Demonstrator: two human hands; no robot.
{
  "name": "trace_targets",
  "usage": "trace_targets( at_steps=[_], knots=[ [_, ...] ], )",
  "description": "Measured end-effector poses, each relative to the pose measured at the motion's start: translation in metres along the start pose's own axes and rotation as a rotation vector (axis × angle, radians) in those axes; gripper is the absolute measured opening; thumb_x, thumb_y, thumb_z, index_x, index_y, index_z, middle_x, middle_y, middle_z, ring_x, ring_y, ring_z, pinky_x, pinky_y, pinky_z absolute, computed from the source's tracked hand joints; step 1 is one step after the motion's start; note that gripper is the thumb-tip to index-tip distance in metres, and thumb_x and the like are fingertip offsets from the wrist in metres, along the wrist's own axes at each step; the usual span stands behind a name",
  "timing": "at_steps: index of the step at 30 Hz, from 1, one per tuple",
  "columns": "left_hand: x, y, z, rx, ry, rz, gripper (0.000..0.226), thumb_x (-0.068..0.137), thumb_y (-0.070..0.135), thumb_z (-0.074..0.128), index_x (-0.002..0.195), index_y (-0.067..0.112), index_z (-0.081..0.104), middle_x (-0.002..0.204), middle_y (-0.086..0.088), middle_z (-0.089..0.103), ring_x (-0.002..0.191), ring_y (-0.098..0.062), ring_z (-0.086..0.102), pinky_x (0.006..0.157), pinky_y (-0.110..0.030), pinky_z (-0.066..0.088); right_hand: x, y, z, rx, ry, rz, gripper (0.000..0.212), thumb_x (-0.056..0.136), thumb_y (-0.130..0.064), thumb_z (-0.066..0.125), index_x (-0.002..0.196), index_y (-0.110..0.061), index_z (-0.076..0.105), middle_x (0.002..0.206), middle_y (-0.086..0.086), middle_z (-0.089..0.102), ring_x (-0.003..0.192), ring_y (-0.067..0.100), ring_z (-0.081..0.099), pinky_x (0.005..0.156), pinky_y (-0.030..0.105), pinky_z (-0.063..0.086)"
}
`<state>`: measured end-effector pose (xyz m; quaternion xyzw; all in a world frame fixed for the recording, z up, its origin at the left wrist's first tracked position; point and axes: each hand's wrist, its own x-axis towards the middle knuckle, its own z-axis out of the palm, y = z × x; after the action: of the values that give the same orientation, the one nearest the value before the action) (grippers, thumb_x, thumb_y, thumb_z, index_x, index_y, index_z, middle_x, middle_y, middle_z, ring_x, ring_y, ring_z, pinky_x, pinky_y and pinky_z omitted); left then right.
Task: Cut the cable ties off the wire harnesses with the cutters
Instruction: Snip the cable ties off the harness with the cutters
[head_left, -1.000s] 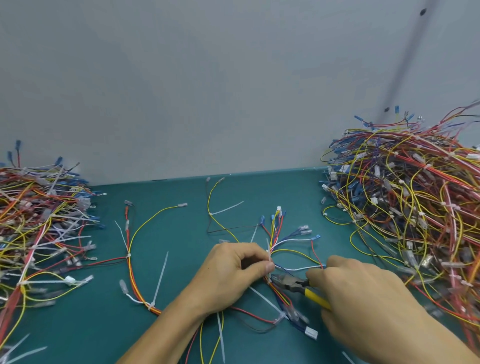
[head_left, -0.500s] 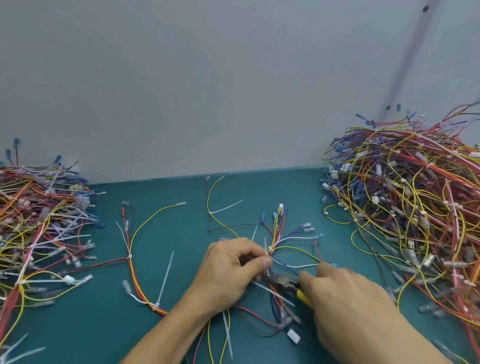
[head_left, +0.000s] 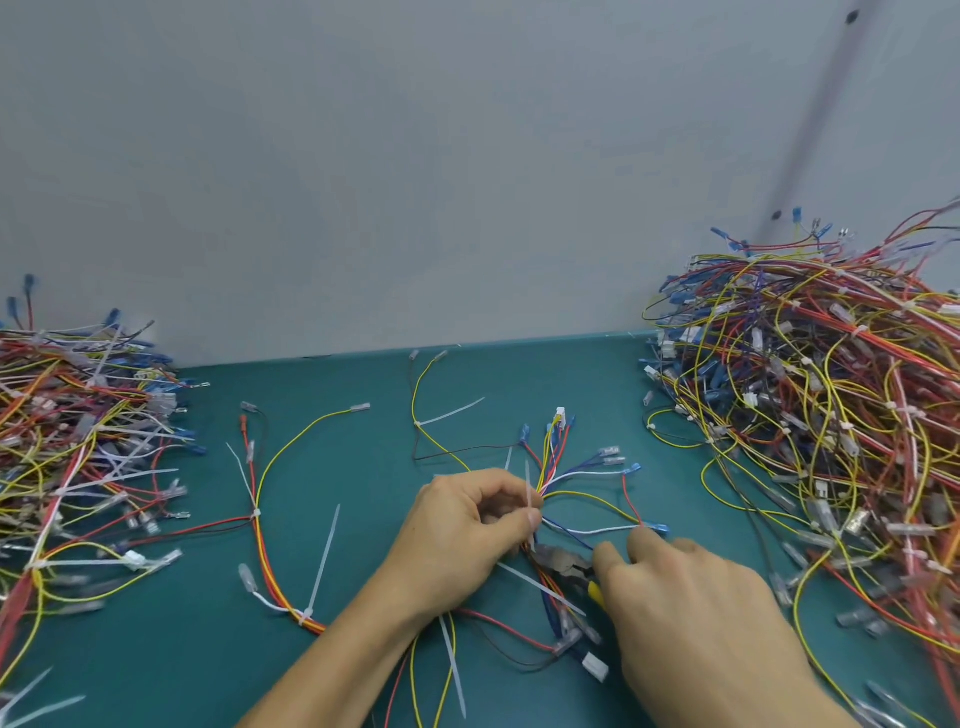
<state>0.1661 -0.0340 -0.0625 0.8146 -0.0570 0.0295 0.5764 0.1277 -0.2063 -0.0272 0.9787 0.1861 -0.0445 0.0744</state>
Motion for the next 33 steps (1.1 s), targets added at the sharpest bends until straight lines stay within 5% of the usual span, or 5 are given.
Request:
trace_targets(
  at_steps=[11,17,21,26,33],
  knots=[
    [0.001,0.004,-0.004,-0.272,0.098,-0.097,0.014,0.087,-0.002,0.061,0.079,0.009,0.065,0.066,-0.003,0.065,0.056,-0.012,0.059,0.048,-0.018,0.042,0.004,0.006,0.004,0.037,-0.009,0.008,0.014,0.091,-0.014,0.039,0.093,-0.026,0.030,0.073,0.000,0.019,0.106,0.028,0.057,0.047,0.028,0.017],
    [-0.001,0.014,-0.022,-0.460,0.214,-0.181,0.012,0.094,-0.004,0.050,0.085,0.002,0.055,0.075,-0.008,0.071,0.064,-0.016,0.068,0.061,-0.026,0.057,0.006,0.021,-0.004,0.081,0.093,0.034,0.010,0.090,-0.031,0.044,0.093,-0.028,0.035,0.096,-0.002,0.045,0.104,0.027,0.057,0.064,0.032,0.031],
    [-0.007,0.021,-0.032,-0.057,0.123,-0.143,0.018,0.093,0.000,0.040,0.087,0.014,0.050,0.070,0.002,0.057,0.055,-0.010,0.044,0.061,-0.030,0.043,0.023,0.029,-0.012,0.096,0.153,0.002,0.013,0.087,-0.034,0.044,0.097,-0.025,0.043,0.104,-0.003,0.052,0.103,0.027,0.057,0.067,0.032,0.034],
    [-0.028,0.021,-0.030,0.518,-0.089,0.095,0.016,0.072,0.022,0.057,0.079,0.025,0.043,0.070,0.014,0.044,0.066,0.002,0.042,0.063,-0.012,0.034,0.051,0.031,-0.022,0.153,0.195,-0.025,0.019,0.086,-0.036,0.049,0.101,-0.025,0.053,0.102,-0.002,0.057,0.099,0.028,0.057,0.066,0.031,0.036],
    [-0.033,-0.003,-0.014,0.677,0.043,0.219,0.016,0.084,0.036,0.066,0.092,0.027,0.055,0.092,0.014,0.055,0.089,-0.004,0.050,0.081,-0.019,0.040,0.059,0.033,-0.019,0.184,0.212,-0.079,0.016,0.079,-0.033,0.052,0.094,-0.026,0.051,0.081,-0.005,0.049,0.089,0.028,0.056,0.062,0.029,0.034]
  ],
)
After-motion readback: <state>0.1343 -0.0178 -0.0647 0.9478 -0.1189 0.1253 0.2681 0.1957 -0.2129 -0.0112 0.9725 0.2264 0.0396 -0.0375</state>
